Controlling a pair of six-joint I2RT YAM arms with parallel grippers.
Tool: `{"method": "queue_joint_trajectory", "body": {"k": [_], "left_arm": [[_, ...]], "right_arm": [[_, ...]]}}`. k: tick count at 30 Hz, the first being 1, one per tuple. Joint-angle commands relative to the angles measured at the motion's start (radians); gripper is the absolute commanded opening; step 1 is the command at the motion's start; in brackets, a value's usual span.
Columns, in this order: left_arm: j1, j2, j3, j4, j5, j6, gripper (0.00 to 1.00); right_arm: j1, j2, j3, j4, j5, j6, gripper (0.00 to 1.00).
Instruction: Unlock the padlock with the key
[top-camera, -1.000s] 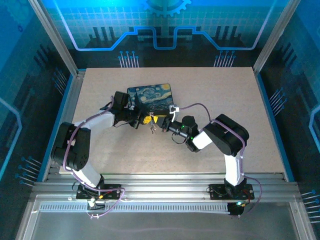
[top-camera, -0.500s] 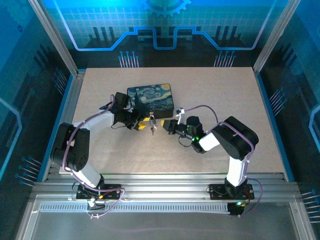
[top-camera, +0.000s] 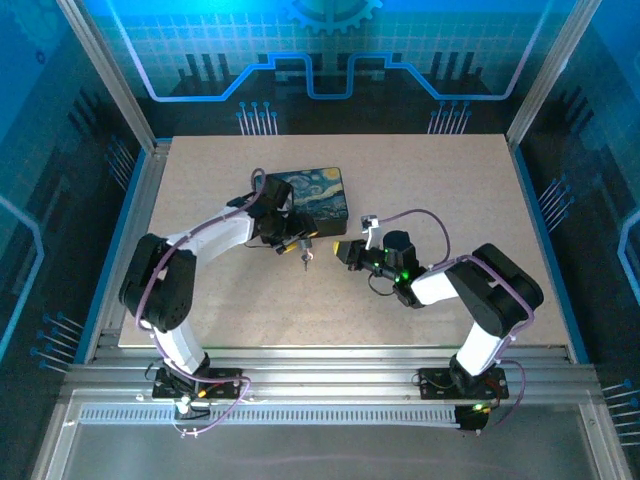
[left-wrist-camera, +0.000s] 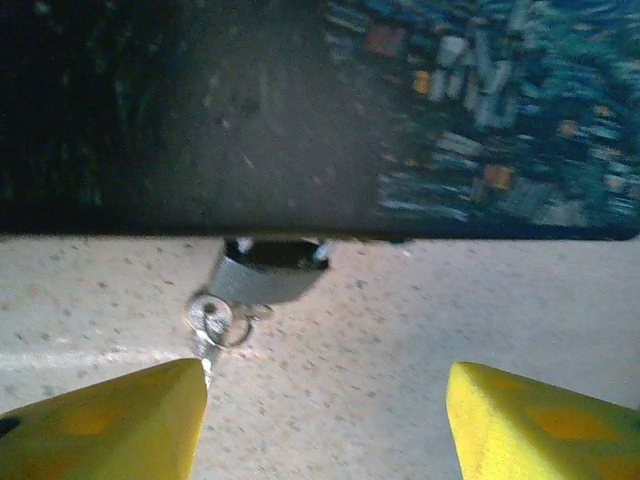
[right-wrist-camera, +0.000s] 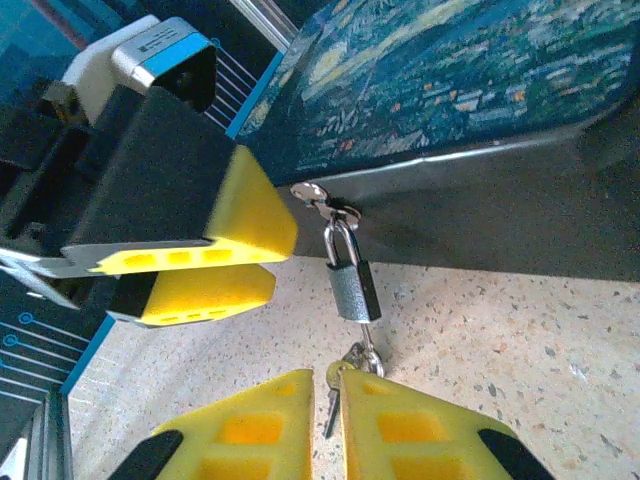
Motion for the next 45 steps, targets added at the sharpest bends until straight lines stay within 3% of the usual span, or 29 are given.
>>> {"method": "queue_joint_trajectory", "body": {"k": [1, 21, 45], "left_arm": [[-0.023, 0.024, 0.046, -0.068, -0.129, 0.078, 0.66], [-0.085, 0.154, 0.123, -0.069, -0.242, 0.175, 0.61], [-0.095, 0.212, 0.181, -0.105, -0.244, 0.245, 0.29]], "right_arm": [[-0.006, -0.015, -0.021, -0.017, 0.015, -0.025, 0.17], [-0.006, -0.007, -0.054, 0.026, 0.020, -0.019, 0.17], [0.002, -0.002, -0.078, 0.015, 0.011, -0.023, 0.18]]}}
